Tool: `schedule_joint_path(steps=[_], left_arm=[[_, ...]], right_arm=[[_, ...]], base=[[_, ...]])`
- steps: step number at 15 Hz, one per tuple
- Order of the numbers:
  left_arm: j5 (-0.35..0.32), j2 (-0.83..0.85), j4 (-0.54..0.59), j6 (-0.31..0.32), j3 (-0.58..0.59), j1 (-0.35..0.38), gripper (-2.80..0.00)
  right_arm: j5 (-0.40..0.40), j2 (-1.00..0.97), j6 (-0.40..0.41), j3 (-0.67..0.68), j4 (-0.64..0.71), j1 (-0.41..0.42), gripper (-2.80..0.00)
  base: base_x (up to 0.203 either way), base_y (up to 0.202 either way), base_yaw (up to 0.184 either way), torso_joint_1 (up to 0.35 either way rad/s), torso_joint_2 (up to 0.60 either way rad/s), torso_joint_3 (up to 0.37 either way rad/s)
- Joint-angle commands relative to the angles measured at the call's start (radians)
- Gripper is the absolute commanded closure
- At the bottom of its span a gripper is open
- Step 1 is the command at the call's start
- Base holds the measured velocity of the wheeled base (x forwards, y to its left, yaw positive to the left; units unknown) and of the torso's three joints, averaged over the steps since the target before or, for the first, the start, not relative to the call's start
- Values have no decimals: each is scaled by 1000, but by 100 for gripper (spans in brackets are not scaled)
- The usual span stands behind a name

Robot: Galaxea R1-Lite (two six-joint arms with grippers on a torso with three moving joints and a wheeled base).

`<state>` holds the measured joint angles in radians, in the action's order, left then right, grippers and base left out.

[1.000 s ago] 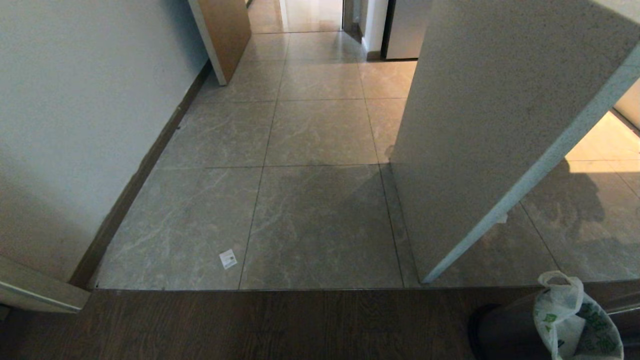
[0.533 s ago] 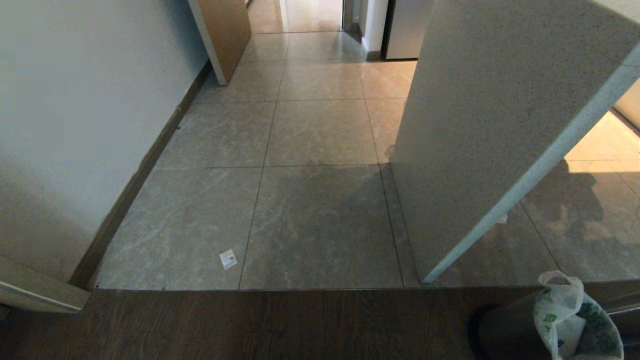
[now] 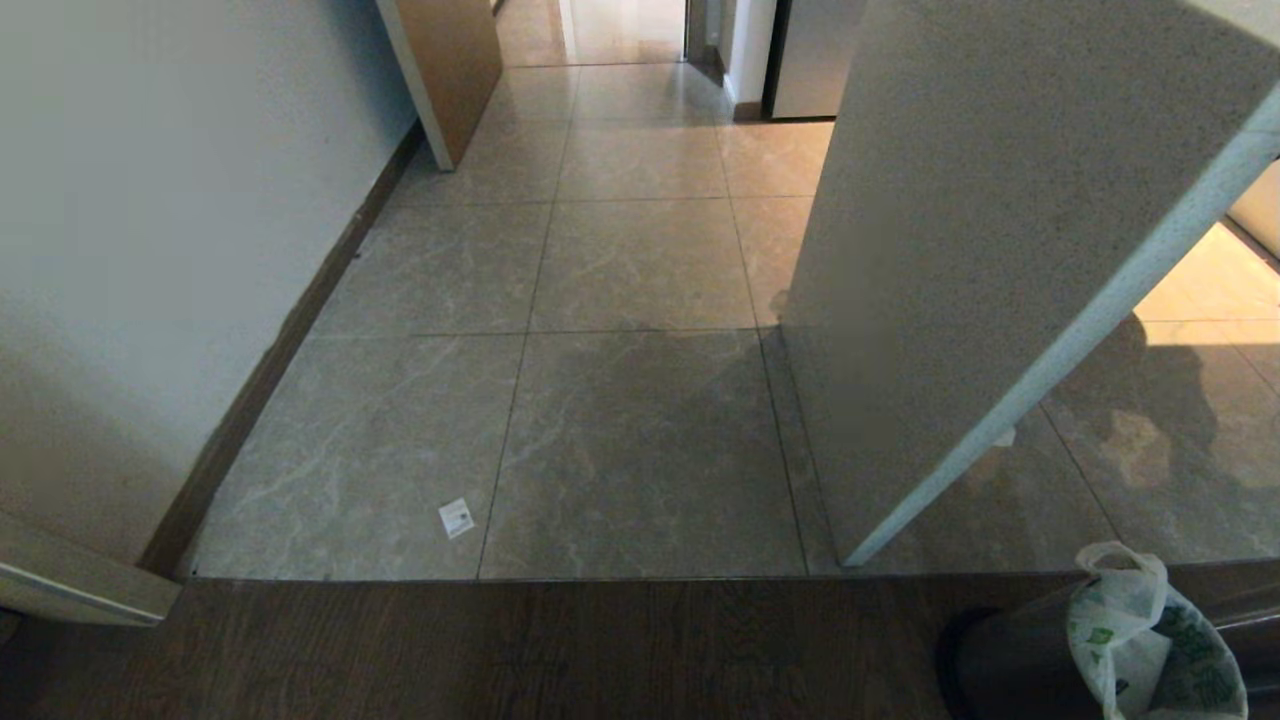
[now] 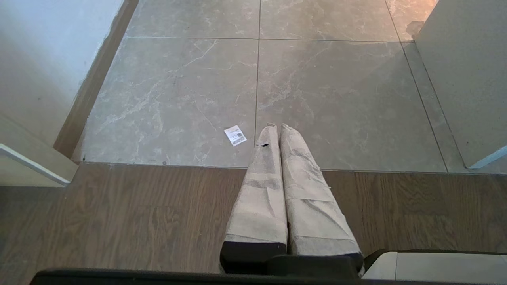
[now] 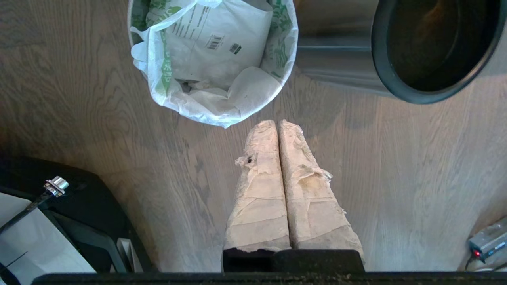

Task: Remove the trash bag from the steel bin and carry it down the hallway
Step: Pick up the trash bag

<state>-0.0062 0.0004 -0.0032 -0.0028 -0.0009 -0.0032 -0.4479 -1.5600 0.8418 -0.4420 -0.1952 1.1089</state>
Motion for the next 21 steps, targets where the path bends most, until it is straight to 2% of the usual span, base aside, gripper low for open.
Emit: schedule_joint_path(steps=[1, 5, 13, 17, 21], left_arm=[[0, 0, 0, 0, 1, 0, 0], [0, 0, -1, 0, 0, 0, 0], [0, 0, -1, 0, 0, 0, 0], [0, 0, -1, 0, 1, 0, 0], [0, 0, 0, 0, 1, 0, 0]], right_arm=[[-3, -39, 5, -8, -1, -3, 0], [-3, -88, 5, -13, -20, -11, 0], [-1, -232, 1, -22, -166, -99, 0], [67, -341, -3, -56, -244, -154, 0], [76, -451, -9, -93, -332, -225, 0]], base=[[0, 0, 0, 0, 0, 0], [0, 0, 0, 0, 0, 0], [0, 0, 0, 0, 0, 0], [0, 0, 0, 0, 0, 0], [0, 0, 0, 0, 0, 0]])
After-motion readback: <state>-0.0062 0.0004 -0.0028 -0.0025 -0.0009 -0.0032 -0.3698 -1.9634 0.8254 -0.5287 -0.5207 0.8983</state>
